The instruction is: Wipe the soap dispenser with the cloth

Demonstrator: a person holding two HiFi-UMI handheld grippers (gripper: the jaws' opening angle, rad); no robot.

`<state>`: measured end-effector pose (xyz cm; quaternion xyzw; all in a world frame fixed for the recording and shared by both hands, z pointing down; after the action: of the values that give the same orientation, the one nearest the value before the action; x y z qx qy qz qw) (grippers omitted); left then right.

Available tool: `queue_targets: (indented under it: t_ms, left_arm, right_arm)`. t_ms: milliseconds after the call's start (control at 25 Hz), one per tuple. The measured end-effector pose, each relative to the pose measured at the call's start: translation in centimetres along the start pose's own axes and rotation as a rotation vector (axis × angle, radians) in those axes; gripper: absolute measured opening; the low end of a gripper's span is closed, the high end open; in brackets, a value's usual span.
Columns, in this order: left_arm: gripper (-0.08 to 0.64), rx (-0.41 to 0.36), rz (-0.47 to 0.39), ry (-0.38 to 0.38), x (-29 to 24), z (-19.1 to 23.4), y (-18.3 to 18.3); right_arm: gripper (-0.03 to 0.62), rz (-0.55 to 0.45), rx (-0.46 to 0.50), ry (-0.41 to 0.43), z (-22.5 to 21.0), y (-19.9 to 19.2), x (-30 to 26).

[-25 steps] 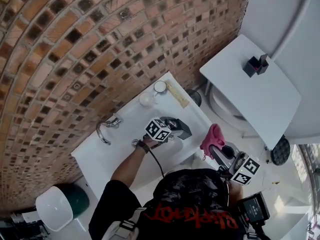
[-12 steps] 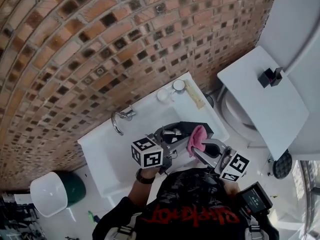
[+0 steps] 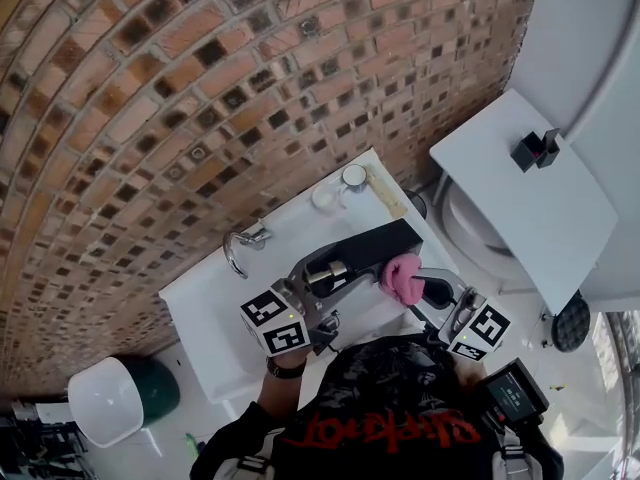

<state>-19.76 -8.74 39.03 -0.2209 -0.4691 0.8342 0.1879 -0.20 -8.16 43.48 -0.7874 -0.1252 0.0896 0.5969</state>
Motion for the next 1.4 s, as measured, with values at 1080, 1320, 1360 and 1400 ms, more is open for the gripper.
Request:
queue_targets:
  t_ms: [1080,1320,1360,1400]
  left_arm:
    - [0.324,-0.268,0.033,0.089,-1.8,-3.9,1.0]
    - [0.322,-0.305,0.06,0.087,-2.5,-3.8,1.1]
    - [0.322,-0.302,0.061,0.077,-2.5,-3.7,1.1]
    - [0.322,-0.303,0.064,0.066,-2.6,-3.7,1.2]
  right_arm:
    - [0.035,-0.137,-0.124,0.047,1.1,0.9,0.2]
    - [0.035,-0.131,-0.061,-0.04,0.8,0.6,0.6]
    - [0.036,-0.134,-0.071,-0.066,0.4,0.5,0.8]
    - [0.037,-0.137,-0.084,-0.09,0.1,0.3,1.1]
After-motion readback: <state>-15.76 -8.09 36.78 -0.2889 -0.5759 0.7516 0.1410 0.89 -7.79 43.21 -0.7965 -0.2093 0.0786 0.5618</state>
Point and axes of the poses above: the fingertips, and each gripper's own axes: x backward along the fingers, z to its left, y out of its top, the point moved 8 cm from there along x, backward along the fingers, and after that the axes turned 8 degrees about z, right-handed, at the moved point
